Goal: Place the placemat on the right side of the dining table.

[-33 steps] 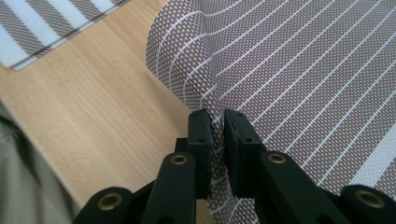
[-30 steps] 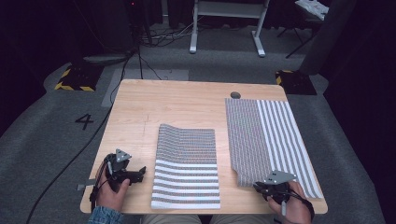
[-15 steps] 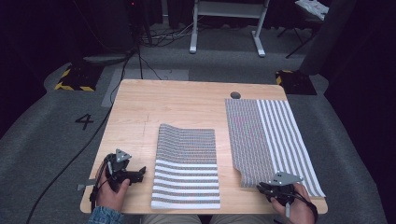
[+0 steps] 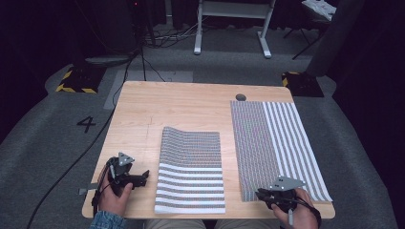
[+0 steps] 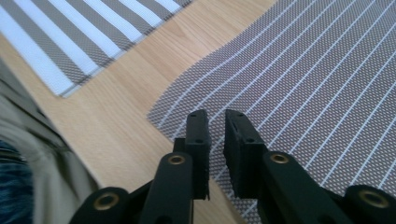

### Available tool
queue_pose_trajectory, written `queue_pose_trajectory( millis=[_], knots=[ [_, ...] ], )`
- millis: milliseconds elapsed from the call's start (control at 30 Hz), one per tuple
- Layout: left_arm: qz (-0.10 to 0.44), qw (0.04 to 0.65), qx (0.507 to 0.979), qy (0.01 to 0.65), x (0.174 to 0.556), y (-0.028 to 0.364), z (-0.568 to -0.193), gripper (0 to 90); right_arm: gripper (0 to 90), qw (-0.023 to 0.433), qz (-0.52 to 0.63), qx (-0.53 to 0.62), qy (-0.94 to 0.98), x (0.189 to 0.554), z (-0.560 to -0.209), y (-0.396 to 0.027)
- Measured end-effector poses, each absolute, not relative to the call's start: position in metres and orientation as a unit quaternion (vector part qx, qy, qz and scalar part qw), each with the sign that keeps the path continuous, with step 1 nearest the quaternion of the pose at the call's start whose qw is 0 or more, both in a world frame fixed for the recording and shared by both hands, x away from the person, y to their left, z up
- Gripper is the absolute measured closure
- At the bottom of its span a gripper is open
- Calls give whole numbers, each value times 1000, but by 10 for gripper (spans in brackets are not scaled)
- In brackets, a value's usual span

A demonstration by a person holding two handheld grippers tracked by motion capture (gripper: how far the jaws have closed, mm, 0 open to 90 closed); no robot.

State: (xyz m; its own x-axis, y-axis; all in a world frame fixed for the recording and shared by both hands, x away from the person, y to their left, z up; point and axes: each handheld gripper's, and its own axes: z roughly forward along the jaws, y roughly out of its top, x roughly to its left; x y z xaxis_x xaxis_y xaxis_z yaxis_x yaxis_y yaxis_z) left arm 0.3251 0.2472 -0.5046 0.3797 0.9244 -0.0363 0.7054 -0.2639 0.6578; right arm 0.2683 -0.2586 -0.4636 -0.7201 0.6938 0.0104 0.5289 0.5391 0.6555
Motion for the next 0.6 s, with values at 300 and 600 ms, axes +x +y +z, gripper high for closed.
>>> queue_pose_trajectory(
  millis=[300, 600],
  knots=[
    [182, 302, 774, 527, 325, 247, -505, 1, 853, 106, 301, 370, 873, 279, -481, -259],
    [182, 301, 774, 526, 325, 247, -505, 1, 710, 116, 328, 346, 871, 274, -466, -246]
  ],
)
